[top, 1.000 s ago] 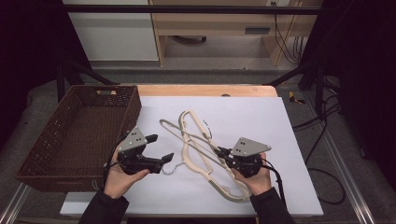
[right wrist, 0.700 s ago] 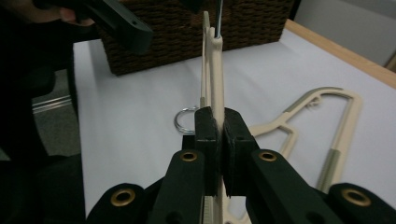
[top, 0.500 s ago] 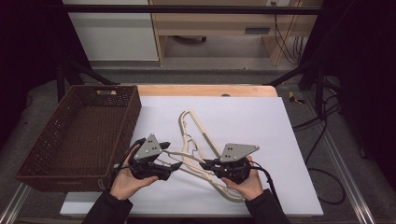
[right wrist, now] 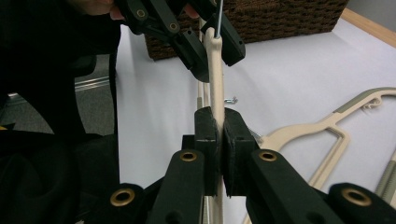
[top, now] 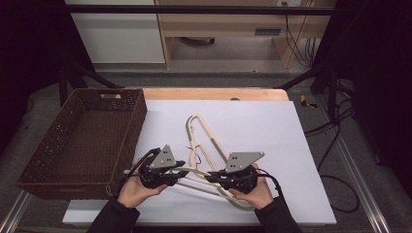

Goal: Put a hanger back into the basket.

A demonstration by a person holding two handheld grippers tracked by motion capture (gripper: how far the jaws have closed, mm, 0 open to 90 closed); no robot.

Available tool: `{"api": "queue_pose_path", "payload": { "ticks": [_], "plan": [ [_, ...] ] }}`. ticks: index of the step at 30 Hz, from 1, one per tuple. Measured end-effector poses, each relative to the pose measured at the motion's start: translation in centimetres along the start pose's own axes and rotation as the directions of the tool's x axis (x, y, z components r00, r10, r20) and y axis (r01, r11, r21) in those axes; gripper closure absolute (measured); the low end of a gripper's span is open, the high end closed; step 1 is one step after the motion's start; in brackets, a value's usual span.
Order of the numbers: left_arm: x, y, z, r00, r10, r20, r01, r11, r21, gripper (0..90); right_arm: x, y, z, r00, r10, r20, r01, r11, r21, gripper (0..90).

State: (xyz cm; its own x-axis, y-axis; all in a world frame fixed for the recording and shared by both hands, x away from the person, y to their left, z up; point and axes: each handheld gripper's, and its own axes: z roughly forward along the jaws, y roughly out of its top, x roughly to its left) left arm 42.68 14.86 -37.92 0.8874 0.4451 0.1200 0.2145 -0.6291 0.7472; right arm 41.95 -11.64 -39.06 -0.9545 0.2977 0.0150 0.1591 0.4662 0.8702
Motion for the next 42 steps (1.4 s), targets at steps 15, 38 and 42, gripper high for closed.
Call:
{"api": "queue_pose_path", "payload": {
  "ticks": [15, 38, 42],
  "plan": [
    [-0.8, 0.3, 0.2, 0.9963, -0.014, 0.084, 0.011, 0.9995, 0.029, 82.7, -0.7, -0.4, -0.1, 0.9874, 0.048, 0.151, -0.046, 0.999, -0.013, 67.5],
    [-0.2, 0.8, -3.8, 0.9885, -0.145, -0.044, 0.138, 0.9813, -0.134, 86.5, -3.8, -2.9, -6.8, 0.8631, 0.309, 0.4, -0.203, 0.937, -0.285, 20.0],
    [-0.3, 1.8, -6.6, 0.9898, -0.118, -0.08, 0.102, 0.977, -0.187, 86.5, -4.1, -3.3, -7.7, 0.8473, 0.33, 0.416, -0.217, 0.93, -0.296, 16.7]
  ]
}}
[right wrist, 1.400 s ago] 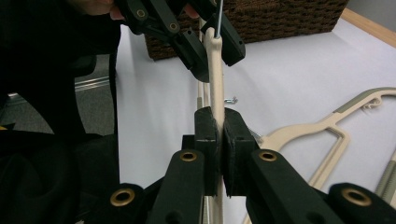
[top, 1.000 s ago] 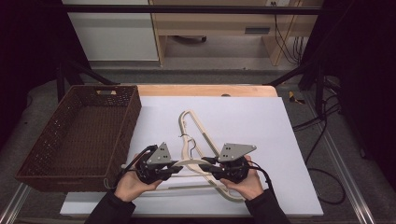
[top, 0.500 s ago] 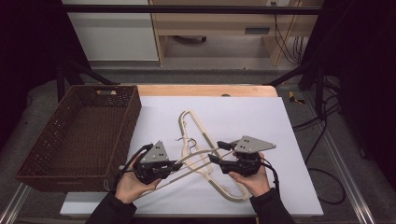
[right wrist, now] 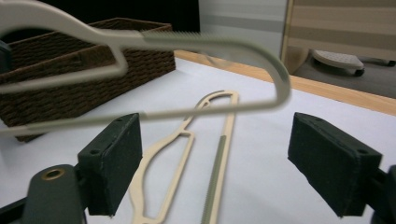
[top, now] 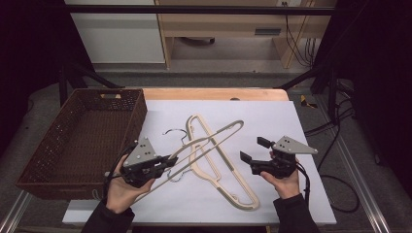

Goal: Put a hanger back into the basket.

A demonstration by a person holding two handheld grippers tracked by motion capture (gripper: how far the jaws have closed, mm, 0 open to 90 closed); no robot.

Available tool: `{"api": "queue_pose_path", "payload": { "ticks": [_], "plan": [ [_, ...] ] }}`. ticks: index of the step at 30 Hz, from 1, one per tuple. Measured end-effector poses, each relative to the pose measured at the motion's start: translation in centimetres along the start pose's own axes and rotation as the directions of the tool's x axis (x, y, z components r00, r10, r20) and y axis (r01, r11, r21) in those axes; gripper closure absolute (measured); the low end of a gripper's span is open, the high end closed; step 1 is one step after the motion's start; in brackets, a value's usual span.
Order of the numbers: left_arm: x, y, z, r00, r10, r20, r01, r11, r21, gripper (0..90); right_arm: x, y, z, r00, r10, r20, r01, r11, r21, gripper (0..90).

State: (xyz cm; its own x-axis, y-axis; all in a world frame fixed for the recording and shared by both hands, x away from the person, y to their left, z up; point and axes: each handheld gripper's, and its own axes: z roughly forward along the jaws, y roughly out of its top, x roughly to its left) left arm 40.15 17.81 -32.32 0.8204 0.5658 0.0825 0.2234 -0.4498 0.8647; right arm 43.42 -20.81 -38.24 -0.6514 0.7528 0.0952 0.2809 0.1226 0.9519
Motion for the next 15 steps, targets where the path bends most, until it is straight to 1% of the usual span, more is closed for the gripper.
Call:
{"api": "queue_pose_path", "payload": {
  "ticks": [2, 3, 4, 5, 7, 8, 9, 10, 12, 13, 14, 15],
  "plan": [
    [0.2, 0.7, -1.0, 0.9999, 0.009, -0.01, -0.009, 0.9998, -0.018, 86.5, -0.3, 0.0, -0.3, 0.9999, 0.001, 0.016, -0.001, 1.0, -0.003, 14.7],
    [0.2, 0.7, -1.0, 0.9999, 0.009, -0.01, -0.009, 0.9998, -0.018, 86.5, -0.3, 0.0, -0.3, 0.9999, 0.001, 0.016, -0.001, 1.0, -0.003, 14.7],
    [0.3, 1.2, -1.5, 0.9997, 0.012, -0.02, -0.013, 0.9997, -0.022, 86.5, -0.4, -0.1, -0.6, 0.9996, 0.01, 0.028, -0.01, 1.0, -0.005, 12.8],
    [0.5, 1.4, -1.8, 0.9995, 0.017, -0.026, -0.018, 0.9996, -0.021, 86.5, -0.4, -0.1, -0.6, 0.9996, 0.01, 0.028, -0.01, 1.0, -0.005, 12.8],
    [0.8, 2.1, -2.5, 0.9989, 0.022, -0.042, -0.023, 0.9994, -0.024, 86.5, -0.6, -0.2, -0.8, 0.9989, 0.021, 0.042, -0.021, 1.0, -0.001, 11.0],
    [1.0, 2.3, -2.9, 0.9988, 0.022, -0.043, -0.023, 0.9994, -0.027, 86.5, -0.7, -0.2, -0.9, 0.9988, 0.022, 0.043, -0.022, 1.0, 0.004, 10.8],
    [1.3, 2.6, -3.2, 0.9989, 0.02, -0.042, -0.022, 0.9992, -0.033, 86.5, -0.7, -0.2, -0.9, 0.9988, 0.022, 0.043, -0.022, 1.0, 0.004, 10.8],
    [1.9, 2.9, -3.8, 0.9995, 0.008, -0.032, -0.009, 0.9989, -0.046, 86.5, -0.9, -0.3, -1.0, 0.9985, 0.024, 0.049, -0.024, 1.0, 0.003, 10.7],
    [2.7, 3.2, -4.5, 0.9995, 0.001, -0.033, -0.003, 0.9981, -0.061, 86.5, -1.0, -0.4, -1.2, 0.9985, 0.025, 0.05, -0.025, 1.0, 0.002, 10.5],
    [2.7, 3.2, -4.5, 0.9995, 0.001, -0.033, -0.003, 0.9981, -0.061, 86.4, -1.0, -0.4, -1.2, 0.9985, 0.025, 0.05, -0.025, 1.0, 0.002, 10.5],
    [3.6, 3.4, -5.1, 0.9991, 0.001, -0.042, -0.004, 0.9977, -0.067, 86.5, -1.1, -0.5, -1.4, 0.9981, 0.025, 0.057, -0.025, 1.0, 0.0, 9.9],
    [3.6, 3.4, -5.1, 0.9991, 0.001, -0.042, -0.004, 0.9977, -0.067, 86.5, -1.1, -0.5, -1.4, 0.9981, 0.025, 0.057, -0.025, 1.0, 0.0, 9.9]
  ]
}}
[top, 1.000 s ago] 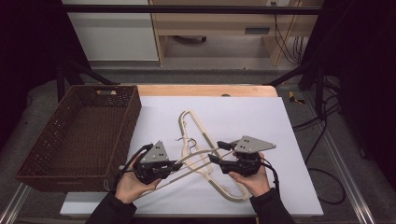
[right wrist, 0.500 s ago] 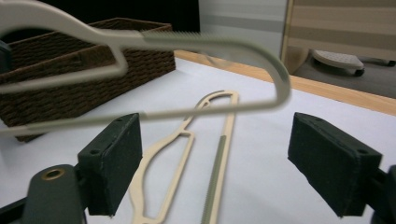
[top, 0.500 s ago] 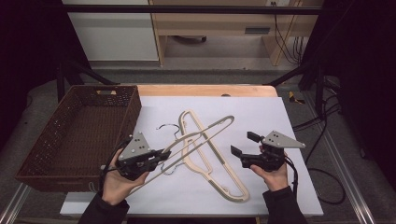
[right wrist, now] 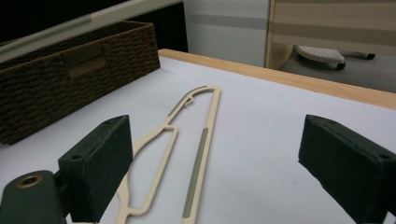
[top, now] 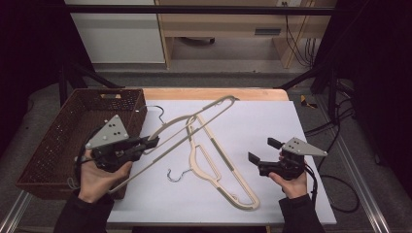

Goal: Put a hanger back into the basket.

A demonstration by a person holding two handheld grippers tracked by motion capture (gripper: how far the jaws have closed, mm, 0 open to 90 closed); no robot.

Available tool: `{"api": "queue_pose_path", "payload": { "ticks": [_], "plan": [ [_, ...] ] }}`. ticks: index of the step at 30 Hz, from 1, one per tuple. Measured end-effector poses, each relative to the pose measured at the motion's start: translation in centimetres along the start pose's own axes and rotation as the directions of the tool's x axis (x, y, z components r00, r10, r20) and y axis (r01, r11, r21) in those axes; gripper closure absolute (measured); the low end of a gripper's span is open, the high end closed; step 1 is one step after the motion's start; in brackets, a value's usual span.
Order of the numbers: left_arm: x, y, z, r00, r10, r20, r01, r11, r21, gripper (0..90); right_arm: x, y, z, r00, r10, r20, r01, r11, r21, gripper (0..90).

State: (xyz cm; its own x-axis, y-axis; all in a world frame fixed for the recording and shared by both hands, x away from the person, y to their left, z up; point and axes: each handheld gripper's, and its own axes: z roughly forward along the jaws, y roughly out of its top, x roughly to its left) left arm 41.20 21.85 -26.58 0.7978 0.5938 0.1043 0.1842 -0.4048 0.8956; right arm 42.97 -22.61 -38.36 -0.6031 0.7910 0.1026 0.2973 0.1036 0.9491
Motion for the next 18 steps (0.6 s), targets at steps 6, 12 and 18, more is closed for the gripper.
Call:
{"api": "queue_pose_path", "payload": {
  "ticks": [6, 12, 18],
  "plan": [
    [3.4, 0.2, -1.8, 0.9979, -0.022, -0.061, 0.022, 0.9997, 0.005, 86.5, -0.4, 0.1, -0.8, 0.9999, -0.001, 0.013, 0.002, 1.0, -0.009, 9.3],
    [6.0, 0.0, -3.3, 0.992, -0.03, -0.123, 0.032, 0.9993, 0.018, 86.5, -0.6, -0.1, -0.9, 0.9998, 0.002, 0.019, -0.002, 1.0, -0.004, 9.1],
    [9.2, -1.3, -4.6, 0.9806, -0.031, -0.193, 0.041, 0.9981, 0.046, 86.5, -0.5, -0.1, -0.8, 0.9998, 0.003, 0.02, -0.003, 1.0, 0.001, 8.8]
  ]
}}
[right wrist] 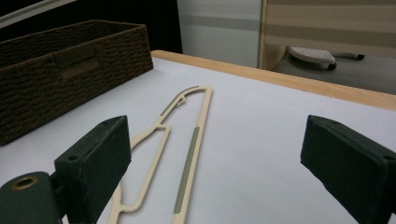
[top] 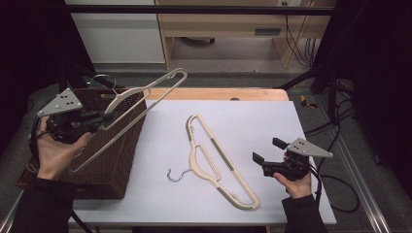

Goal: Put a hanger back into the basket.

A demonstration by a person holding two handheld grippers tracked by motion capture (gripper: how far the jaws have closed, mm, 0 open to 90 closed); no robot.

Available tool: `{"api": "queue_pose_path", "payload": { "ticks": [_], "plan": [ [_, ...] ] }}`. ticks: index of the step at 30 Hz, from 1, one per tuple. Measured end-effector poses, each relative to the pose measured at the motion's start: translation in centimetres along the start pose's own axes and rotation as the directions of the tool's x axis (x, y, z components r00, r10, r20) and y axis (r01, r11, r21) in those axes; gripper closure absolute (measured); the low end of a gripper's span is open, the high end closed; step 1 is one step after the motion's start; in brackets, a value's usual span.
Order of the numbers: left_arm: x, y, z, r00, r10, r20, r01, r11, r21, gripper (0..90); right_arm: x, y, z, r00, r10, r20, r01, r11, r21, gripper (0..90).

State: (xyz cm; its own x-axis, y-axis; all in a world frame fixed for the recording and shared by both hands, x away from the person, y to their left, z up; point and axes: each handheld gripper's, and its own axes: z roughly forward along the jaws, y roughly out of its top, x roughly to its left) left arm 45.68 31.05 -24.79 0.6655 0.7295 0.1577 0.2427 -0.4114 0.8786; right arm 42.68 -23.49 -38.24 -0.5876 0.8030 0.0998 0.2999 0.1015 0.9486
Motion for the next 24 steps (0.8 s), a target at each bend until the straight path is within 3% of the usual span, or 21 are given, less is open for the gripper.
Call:
{"api": "queue_pose_path", "payload": {
  "ticks": [7, 10, 12, 13, 20, 24],
  "plan": [
    [2.9, -1.8, 0.0, 0.9988, -0.009, -0.048, 0.012, 0.9981, 0.06, 86.4, 0.0, -0.1, 0.2, 1.0, -0.002, 0.001, 0.002, 1.0, 0.008, 8.7],
    [3.7, -2.4, -0.1, 0.9982, -0.016, -0.057, 0.02, 0.9975, 0.068, 86.5, 0.0, -0.1, 0.2, 1.0, -0.004, -0.004, 0.004, 1.0, 0.011, 8.5],
    [4.9, -3.4, -0.3, 0.9974, -0.015, -0.071, 0.021, 0.9959, 0.088, 86.5, 0.0, -0.1, 0.2, 1.0, -0.002, 0.0, 0.002, 1.0, 0.011, 8.5],
    [5.3, -3.7, -0.2, 0.9968, -0.02, -0.077, 0.026, 0.9969, 0.075, 86.5, 0.0, -0.1, 0.2, 1.0, 0.002, -0.002, -0.002, 1.0, 0.012, 8.5],
    [7.0, -5.6, -0.7, 0.9919, -0.044, -0.119, 0.057, 0.9932, 0.102, 86.5, -0.1, -0.2, 0.3, 1.0, 0.003, 0.0, -0.003, 1.0, 0.017, 8.5],
    [8.1, -7.4, -0.8, 0.9857, -0.054, -0.159, 0.075, 0.9893, 0.125, 86.5, -0.1, -0.2, 0.3, 1.0, 0.003, 0.0, -0.003, 1.0, 0.016, 8.5]
  ]
}}
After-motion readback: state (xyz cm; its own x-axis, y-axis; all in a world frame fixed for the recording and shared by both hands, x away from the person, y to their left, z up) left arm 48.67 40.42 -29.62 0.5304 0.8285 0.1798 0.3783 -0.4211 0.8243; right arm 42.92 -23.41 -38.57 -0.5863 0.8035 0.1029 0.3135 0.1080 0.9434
